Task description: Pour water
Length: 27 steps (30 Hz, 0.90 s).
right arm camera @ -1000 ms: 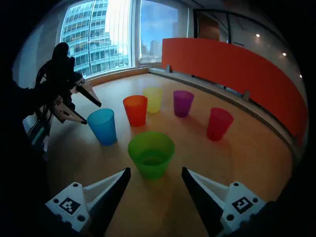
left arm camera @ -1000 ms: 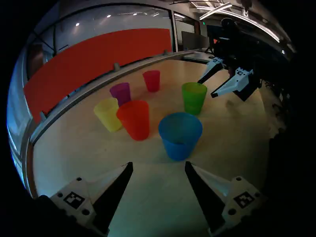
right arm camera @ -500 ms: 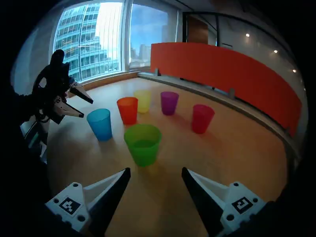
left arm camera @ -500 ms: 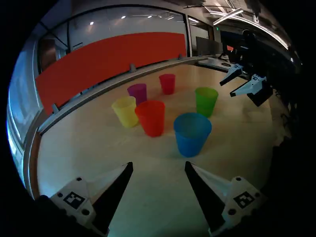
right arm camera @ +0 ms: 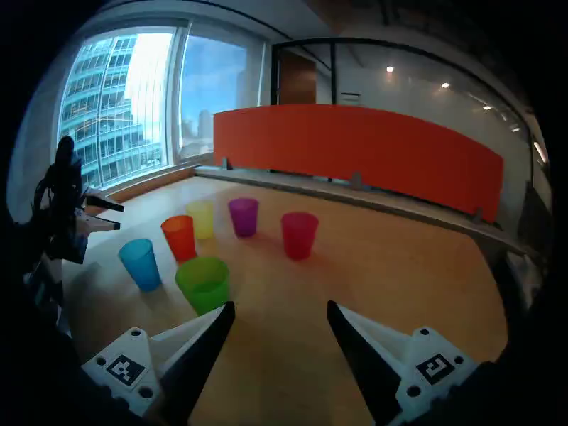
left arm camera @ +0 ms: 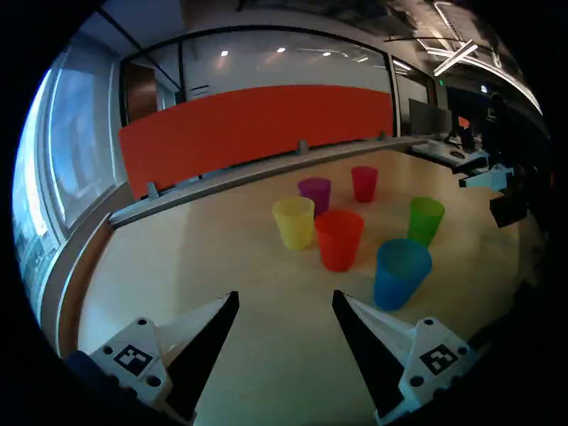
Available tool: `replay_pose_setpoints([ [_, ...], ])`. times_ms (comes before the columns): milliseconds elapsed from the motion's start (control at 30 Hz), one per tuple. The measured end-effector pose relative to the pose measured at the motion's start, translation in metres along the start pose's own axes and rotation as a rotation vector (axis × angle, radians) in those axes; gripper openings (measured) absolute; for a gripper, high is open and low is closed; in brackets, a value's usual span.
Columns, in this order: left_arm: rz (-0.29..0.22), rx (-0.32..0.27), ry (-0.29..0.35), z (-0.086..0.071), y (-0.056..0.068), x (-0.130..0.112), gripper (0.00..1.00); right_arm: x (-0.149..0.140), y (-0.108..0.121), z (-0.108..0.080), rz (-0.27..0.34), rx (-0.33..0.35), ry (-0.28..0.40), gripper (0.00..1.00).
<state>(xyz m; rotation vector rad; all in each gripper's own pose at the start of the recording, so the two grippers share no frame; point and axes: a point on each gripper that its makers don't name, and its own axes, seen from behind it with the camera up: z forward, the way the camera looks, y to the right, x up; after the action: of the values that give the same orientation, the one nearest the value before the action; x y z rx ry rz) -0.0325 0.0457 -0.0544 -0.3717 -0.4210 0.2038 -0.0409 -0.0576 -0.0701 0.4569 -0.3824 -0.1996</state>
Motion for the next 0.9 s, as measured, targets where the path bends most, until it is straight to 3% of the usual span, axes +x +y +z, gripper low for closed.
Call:
replay_pose_setpoints([
  [267,-0.101,0.097,0.105,0.003,-0.019,0.023,0.98,0.022,0.036,-0.006,0.086,-0.142,0.095,1.00],
  [633,-0.171,0.203,0.203,-0.009,-0.047,0.041,0.98,0.045,0.076,-0.015,0.166,-0.309,0.232,1.00],
  [900,-0.233,0.270,0.287,-0.017,-0.061,0.053,0.98,0.064,0.093,-0.025,0.174,-0.424,0.341,1.00],
])
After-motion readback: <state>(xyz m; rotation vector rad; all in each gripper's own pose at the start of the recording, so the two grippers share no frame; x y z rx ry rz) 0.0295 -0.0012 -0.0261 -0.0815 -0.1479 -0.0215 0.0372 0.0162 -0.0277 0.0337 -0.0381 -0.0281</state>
